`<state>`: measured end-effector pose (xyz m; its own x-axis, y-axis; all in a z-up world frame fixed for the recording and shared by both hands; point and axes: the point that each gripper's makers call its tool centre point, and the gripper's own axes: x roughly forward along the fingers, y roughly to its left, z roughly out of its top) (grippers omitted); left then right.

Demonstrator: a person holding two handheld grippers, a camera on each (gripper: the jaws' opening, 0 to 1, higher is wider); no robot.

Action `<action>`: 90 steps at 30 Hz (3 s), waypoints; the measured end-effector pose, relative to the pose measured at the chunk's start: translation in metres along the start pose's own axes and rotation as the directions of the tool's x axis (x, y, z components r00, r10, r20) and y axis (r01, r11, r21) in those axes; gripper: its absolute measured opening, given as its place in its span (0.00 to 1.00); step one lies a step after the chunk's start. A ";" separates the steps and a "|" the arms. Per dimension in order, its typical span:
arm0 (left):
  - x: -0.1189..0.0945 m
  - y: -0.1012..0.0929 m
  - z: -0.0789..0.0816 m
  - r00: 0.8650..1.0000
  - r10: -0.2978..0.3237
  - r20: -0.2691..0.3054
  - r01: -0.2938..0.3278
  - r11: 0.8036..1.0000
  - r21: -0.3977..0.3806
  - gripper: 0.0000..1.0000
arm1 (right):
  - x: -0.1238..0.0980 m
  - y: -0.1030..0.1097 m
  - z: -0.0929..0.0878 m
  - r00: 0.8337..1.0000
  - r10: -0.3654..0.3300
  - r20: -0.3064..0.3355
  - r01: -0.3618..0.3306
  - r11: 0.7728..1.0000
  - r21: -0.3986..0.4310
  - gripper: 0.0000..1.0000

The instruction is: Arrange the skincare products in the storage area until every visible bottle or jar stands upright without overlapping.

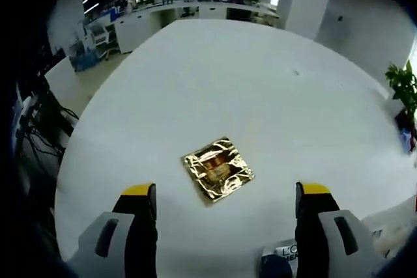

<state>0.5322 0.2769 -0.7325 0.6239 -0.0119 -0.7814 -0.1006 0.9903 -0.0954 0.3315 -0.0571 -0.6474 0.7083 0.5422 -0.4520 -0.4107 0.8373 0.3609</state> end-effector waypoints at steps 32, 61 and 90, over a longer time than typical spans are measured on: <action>0.018 0.007 0.004 0.996 0.084 -0.013 -0.085 0.996 -0.039 0.63 | 0.001 -0.011 -0.003 1.000 -0.029 -0.006 0.029 0.999 0.028 1.00; 0.021 0.008 0.022 0.997 0.064 0.052 -0.067 0.996 0.055 0.35 | 0.001 -0.011 -0.001 0.999 -0.032 0.000 0.032 0.999 0.029 1.00; -0.027 0.024 -0.014 0.998 0.012 0.056 -0.017 0.995 0.097 0.35 | -0.002 -0.004 0.004 1.000 -0.014 0.023 0.014 1.000 0.011 1.00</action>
<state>0.5019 0.2992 -0.7225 0.6651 0.0074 -0.7467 -0.0353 0.9991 -0.0215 0.3337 -0.0618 -0.6446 0.7271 0.5287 -0.4378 -0.3945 0.8438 0.3638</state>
